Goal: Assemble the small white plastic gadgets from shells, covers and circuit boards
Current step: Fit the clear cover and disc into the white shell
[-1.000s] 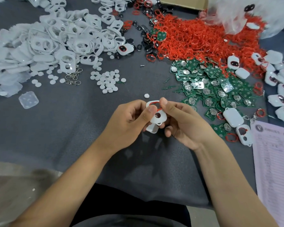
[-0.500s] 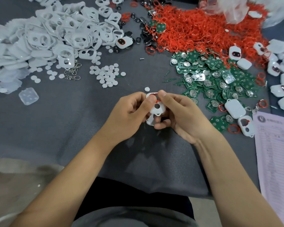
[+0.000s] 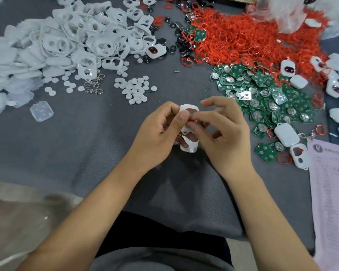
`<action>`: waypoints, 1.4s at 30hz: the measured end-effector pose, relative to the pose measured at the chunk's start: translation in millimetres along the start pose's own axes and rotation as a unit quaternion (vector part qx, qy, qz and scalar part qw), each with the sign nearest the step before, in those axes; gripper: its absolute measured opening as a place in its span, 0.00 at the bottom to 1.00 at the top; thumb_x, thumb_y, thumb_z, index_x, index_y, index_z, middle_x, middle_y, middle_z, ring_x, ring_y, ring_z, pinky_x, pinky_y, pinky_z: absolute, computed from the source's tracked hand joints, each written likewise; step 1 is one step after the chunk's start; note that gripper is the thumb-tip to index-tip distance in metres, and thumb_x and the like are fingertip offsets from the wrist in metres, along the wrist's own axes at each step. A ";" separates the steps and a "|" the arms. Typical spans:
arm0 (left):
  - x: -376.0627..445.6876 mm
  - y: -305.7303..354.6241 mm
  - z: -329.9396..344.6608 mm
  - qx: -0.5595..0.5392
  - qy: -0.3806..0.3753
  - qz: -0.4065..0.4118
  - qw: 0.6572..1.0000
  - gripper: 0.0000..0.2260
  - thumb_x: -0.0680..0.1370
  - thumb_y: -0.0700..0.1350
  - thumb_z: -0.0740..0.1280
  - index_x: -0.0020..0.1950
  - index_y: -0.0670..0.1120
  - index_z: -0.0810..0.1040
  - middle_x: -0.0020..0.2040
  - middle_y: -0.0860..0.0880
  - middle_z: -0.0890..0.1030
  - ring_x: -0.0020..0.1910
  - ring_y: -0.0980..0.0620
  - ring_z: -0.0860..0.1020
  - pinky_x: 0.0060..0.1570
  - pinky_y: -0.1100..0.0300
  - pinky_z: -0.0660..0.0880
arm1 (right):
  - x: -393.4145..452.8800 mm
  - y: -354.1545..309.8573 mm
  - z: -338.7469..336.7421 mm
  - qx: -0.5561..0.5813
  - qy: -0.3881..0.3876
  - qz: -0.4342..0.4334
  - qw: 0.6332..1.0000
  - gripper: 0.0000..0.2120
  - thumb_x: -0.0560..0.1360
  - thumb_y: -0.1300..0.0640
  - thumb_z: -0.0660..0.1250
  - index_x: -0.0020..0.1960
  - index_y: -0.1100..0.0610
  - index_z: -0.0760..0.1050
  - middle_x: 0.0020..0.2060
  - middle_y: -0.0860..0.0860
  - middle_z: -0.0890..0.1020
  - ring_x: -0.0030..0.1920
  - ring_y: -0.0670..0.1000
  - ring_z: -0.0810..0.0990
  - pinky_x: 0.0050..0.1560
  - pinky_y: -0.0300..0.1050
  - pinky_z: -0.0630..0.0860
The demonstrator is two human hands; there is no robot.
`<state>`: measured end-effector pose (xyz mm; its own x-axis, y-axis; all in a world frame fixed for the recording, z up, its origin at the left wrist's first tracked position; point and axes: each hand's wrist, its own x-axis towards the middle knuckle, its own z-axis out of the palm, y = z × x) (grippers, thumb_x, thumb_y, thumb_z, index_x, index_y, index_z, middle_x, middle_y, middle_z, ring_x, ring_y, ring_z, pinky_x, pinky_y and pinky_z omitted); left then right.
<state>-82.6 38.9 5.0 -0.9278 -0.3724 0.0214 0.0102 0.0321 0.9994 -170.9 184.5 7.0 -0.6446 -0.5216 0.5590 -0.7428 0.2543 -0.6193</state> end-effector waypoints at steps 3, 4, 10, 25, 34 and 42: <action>-1.0 0.2 1.1 -0.014 0.005 0.003 1.000 0.10 0.85 0.49 0.64 0.51 0.43 0.77 0.42 0.44 0.84 0.38 0.46 0.85 0.38 0.50 0.84 | 0.1 -2.7 2.8 0.004 -0.008 0.008 1.000 0.02 0.75 0.64 0.77 0.47 0.62 0.85 0.47 0.56 0.80 0.44 0.48 0.77 0.45 0.35 0.73; -0.9 -0.4 0.8 -0.010 0.007 0.008 1.000 0.11 0.85 0.48 0.64 0.52 0.41 0.77 0.42 0.43 0.84 0.37 0.45 0.85 0.37 0.50 0.84 | 1.3 -3.4 2.1 0.022 -0.014 0.028 0.999 0.02 0.75 0.63 0.76 0.47 0.61 0.85 0.46 0.54 0.80 0.44 0.47 0.77 0.45 0.34 0.73; -3.3 -5.1 2.1 0.084 0.021 0.036 0.996 0.13 0.86 0.52 0.62 0.52 0.42 0.76 0.43 0.47 0.83 0.39 0.48 0.85 0.39 0.54 0.83 | 3.6 -2.9 -10.4 0.194 -0.055 0.149 0.968 0.04 0.80 0.60 0.72 0.49 0.59 0.84 0.47 0.51 0.80 0.44 0.53 0.82 0.34 0.47 0.82; 0.2 -0.1 4.8 -0.032 0.029 0.025 0.999 0.05 0.84 0.42 0.66 0.57 0.45 0.82 0.43 0.52 0.86 0.32 0.52 0.84 0.30 0.61 0.79 | 1.3 -0.5 -5.7 0.017 0.039 0.060 0.997 0.10 0.77 0.59 0.76 0.58 0.59 0.85 0.50 0.52 0.83 0.49 0.43 0.81 0.52 0.33 0.74; -0.4 -2.5 1.4 -0.014 0.010 0.028 0.999 0.11 0.86 0.45 0.63 0.55 0.42 0.83 0.43 0.45 0.85 0.34 0.49 0.84 0.29 0.60 0.78 | 0.1 -4.5 -7.5 0.041 0.012 0.055 0.998 0.09 0.75 0.60 0.78 0.55 0.56 0.85 0.48 0.51 0.82 0.46 0.46 0.81 0.43 0.35 0.74; 0.4 -5.7 -0.4 0.024 0.006 0.041 0.999 0.13 0.88 0.48 0.60 0.54 0.47 0.83 0.41 0.47 0.84 0.33 0.44 0.82 0.29 0.55 0.78 | 0.4 -1.5 -7.6 0.051 0.007 0.047 0.998 0.10 0.74 0.64 0.79 0.55 0.61 0.86 0.46 0.55 0.82 0.46 0.52 0.82 0.46 0.40 0.76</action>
<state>-82.9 38.2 -0.7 -0.9201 -0.3778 0.1036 0.0679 0.1067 0.9920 -171.4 190.1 12.3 -0.7138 -0.4879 0.5024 -0.6568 0.2174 -0.7221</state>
